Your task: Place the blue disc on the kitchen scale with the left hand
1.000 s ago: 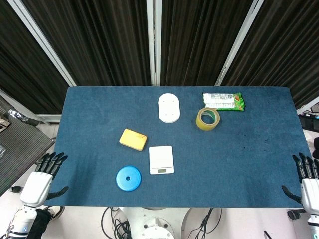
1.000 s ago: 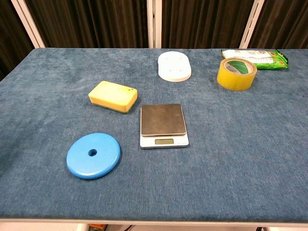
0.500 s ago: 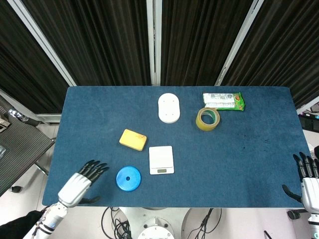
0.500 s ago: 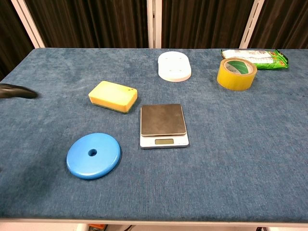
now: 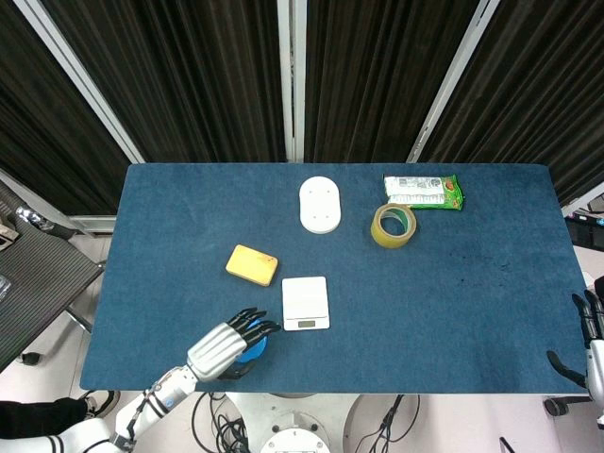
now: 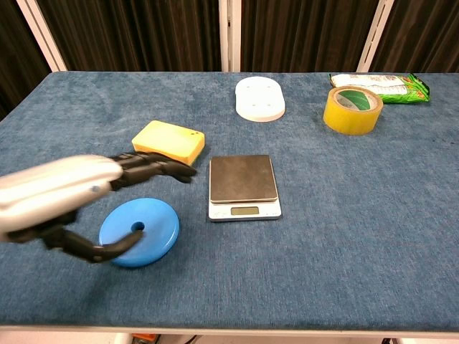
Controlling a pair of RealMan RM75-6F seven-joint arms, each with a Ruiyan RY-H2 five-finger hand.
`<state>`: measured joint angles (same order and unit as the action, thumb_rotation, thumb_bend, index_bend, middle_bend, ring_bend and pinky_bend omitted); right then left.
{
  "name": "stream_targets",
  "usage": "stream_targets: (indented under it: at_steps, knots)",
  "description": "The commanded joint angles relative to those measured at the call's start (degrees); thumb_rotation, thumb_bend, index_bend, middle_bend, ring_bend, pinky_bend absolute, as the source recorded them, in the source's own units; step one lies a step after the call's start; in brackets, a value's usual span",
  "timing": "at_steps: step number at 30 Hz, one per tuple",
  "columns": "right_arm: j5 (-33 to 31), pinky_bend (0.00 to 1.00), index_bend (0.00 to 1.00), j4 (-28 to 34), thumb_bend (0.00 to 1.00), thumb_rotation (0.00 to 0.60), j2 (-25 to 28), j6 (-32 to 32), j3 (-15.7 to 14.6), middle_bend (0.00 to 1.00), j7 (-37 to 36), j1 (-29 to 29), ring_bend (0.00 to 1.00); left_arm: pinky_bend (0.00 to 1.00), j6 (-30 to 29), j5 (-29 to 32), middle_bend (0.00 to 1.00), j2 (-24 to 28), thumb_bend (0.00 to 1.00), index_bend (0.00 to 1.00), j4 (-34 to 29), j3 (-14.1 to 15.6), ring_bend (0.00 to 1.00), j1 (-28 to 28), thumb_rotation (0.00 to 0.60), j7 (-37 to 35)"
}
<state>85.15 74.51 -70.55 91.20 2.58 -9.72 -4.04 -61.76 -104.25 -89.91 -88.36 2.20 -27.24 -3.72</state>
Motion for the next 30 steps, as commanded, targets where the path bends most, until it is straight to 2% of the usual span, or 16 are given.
stream_targets:
  at_steps: [1,6,13,30]
  knots:
    - [-0.23,0.00,0.00,-0.27,0.11,0.600,0.00,-0.21,0.12,0.00,-0.29,-0.05,0.00,0.00,2.33,2.55,0.13,-2.93,0.48,0.06,1.77,-1.00,0.00,-1.97,0.600,-1.46]
    - [-0.67,0.00,0.00,-0.78,0.12,0.600,-0.03,-0.70,0.37,0.00,-0.91,-0.06,0.00,0.00,3.11,4.20,0.14,-6.10,0.48,0.06,4.75,-1.72,0.00,-3.69,0.583,-2.26]
    - [-1.08,0.00,0.00,-0.90,0.12,0.600,-0.07,-1.27,0.64,0.00,-1.13,-0.01,0.00,0.00,2.55,4.55,0.15,-9.18,0.49,0.06,9.21,-1.29,0.00,-5.08,0.579,-2.07]
    - [-1.70,0.00,0.00,-0.77,0.14,0.600,-0.19,-2.78,0.84,0.00,-0.79,0.24,0.00,0.00,0.84,6.17,0.19,-11.09,0.48,0.06,12.90,0.84,0.00,-5.82,0.581,-2.70]
